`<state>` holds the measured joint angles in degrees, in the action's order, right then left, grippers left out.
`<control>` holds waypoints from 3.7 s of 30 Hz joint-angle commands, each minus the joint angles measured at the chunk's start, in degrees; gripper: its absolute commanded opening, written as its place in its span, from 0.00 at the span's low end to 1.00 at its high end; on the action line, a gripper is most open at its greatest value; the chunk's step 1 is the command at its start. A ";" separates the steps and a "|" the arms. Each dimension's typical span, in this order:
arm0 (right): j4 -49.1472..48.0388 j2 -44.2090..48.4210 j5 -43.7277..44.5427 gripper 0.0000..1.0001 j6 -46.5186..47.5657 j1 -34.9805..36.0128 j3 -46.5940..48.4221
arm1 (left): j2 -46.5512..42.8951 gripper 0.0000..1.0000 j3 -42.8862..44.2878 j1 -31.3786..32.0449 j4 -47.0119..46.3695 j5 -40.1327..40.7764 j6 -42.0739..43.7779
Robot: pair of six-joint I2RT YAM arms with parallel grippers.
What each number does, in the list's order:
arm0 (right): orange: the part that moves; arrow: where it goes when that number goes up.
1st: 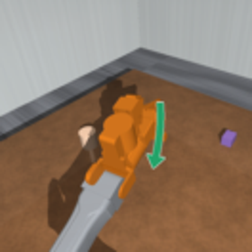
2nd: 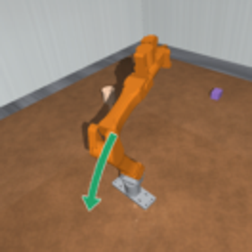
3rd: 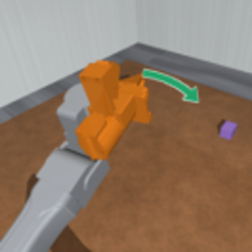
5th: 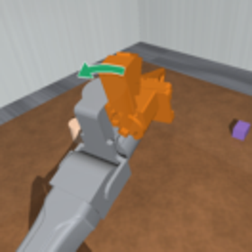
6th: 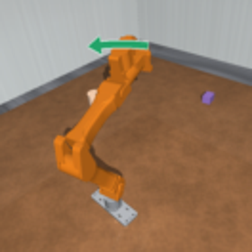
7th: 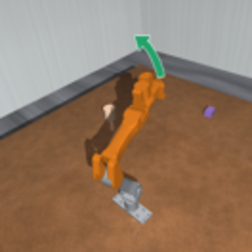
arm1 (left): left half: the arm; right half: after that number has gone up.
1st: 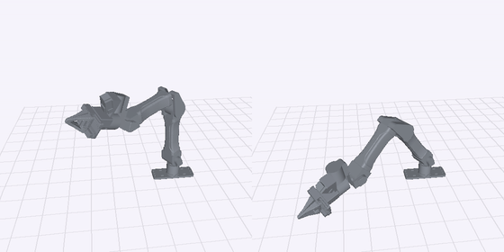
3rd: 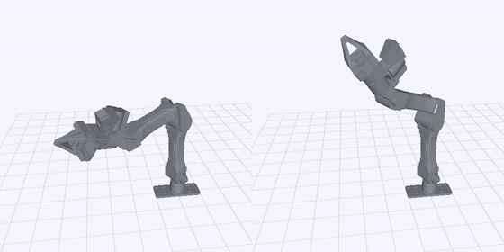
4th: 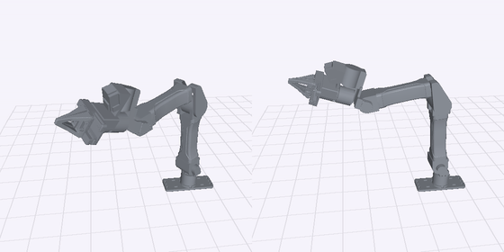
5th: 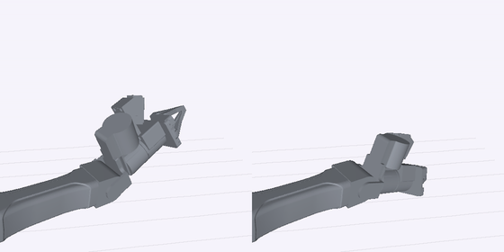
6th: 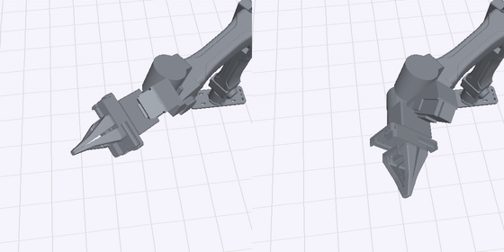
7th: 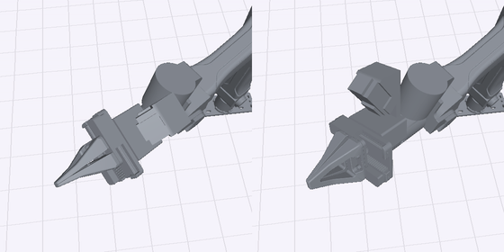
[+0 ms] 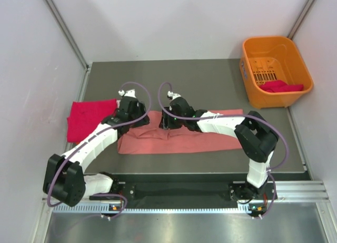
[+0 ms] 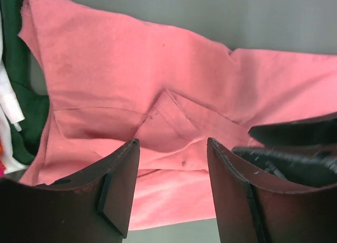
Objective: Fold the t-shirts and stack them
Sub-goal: Fold the tshirt
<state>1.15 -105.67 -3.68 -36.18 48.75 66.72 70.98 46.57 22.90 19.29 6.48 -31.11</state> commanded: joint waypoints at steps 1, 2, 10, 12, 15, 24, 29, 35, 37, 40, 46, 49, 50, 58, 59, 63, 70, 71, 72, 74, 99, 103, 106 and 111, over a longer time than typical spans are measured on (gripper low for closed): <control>-0.71 0.20 0.61 0.45 -0.29 -1.11 -1.41 | -0.41 0.59 -0.69 0.39 -1.89 2.30 2.90; -0.62 0.11 0.43 0.43 -0.38 -1.12 -1.59 | -0.23 0.58 -0.77 0.48 -1.71 2.22 2.90; 0.00 -1.03 0.08 0.40 -0.99 -1.73 -2.38 | 0.74 0.54 -1.65 4.34 -3.04 3.44 5.18; 0.60 -1.12 0.43 0.38 -1.25 -1.91 -2.38 | 1.44 0.52 -1.30 6.10 -2.33 5.82 5.10; 0.61 -1.03 0.61 0.39 -1.26 -2.26 -2.82 | 2.23 0.52 -1.30 7.25 -2.41 7.14 5.45; 0.08 -1.82 -0.10 0.39 -1.78 -2.52 -3.35 | 4.87 0.52 -1.13 9.10 -4.08 8.81 6.41; -2.54 -1.30 -1.59 0.15 -1.79 -2.43 -4.23 | 4.78 0.51 -1.39 9.27 -5.31 8.11 7.38; -8.33 0.37 -5.45 0.00 -1.43 -2.43 -8.08 | 5.66 0.47 -0.78 9.27 -4.70 7.06 7.91; -10.72 0.99 -6.16 0.00 -1.52 -2.43 -9.67 | 5.92 0.48 -0.86 9.27 -4.87 6.01 8.17; -10.99 0.55 -7.21 0.00 -0.03 -2.43 -9.42 | 6.19 0.49 -1.04 9.27 -5.57 4.77 8.70; -12.92 0.99 -8.27 0.00 3.40 -2.52 -9.85 | 6.45 0.49 -2.79 9.36 -9.26 4.33 11.16; -14.41 0.90 -8.27 0.00 4.89 -2.52 -10.38 | 7.15 0.48 -2.71 9.36 -11.20 4.24 12.57; -14.85 0.90 -8.71 0.00 5.07 -2.43 -10.73 | 7.94 0.48 -2.45 9.36 -11.29 4.24 13.00; -21.36 1.78 -10.20 0.00 3.23 -3.40 -14.42 | 10.05 0.44 -2.27 9.62 -11.20 3.63 13.71; -21.54 1.69 -10.81 0.00 2.96 -3.57 -14.60 | 9.79 0.45 -2.44 9.54 -11.12 3.19 13.54; -22.50 1.25 -12.40 0.00 2.52 -3.84 -14.77 | 8.91 0.47 -3.50 9.62 -11.20 2.13 13.10; -22.33 1.52 -13.89 0.00 2.17 -4.10 -13.73 | 10.76 0.49 -1.13 9.54 -7.52 3.80 11.16; -21.37 1.60 -13.90 0.00 2.17 -4.10 -13.37 | 11.11 0.49 -0.95 9.54 -6.99 3.80 11.08; -21.19 2.04 -13.90 0.00 2.26 -4.10 -13.11 | 11.20 0.49 -0.86 9.54 -6.90 3.98 10.73; -21.01 2.31 -13.98 0.00 2.26 -4.19 -12.93 | 11.20 0.49 -0.78 9.54 -6.81 4.24 9.94; -21.71 -0.77 -18.99 0.00 -1.43 -7.00 -12.75 | 7.07 0.52 -4.64 9.89 -10.24 -0.77 13.89; -21.89 -0.86 -19.43 0.00 -1.52 -7.18 -12.93 | 9.78 0.49 -3.68 10.68 -9.10 2.21 13.89; -22.15 -0.77 -19.61 0.00 -1.69 -7.18 -13.02 | 11.45 0.42 -2.27 11.12 -7.52 3.53 13.80; -22.33 -0.77 -19.87 0.00 -1.61 -7.27 -12.93 | 12.25 0.35 -1.22 11.47 -6.46 6.17 13.36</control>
<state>-17.80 -106.48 -22.41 -37.76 41.89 52.18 82.81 42.98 34.00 12.16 9.54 -17.89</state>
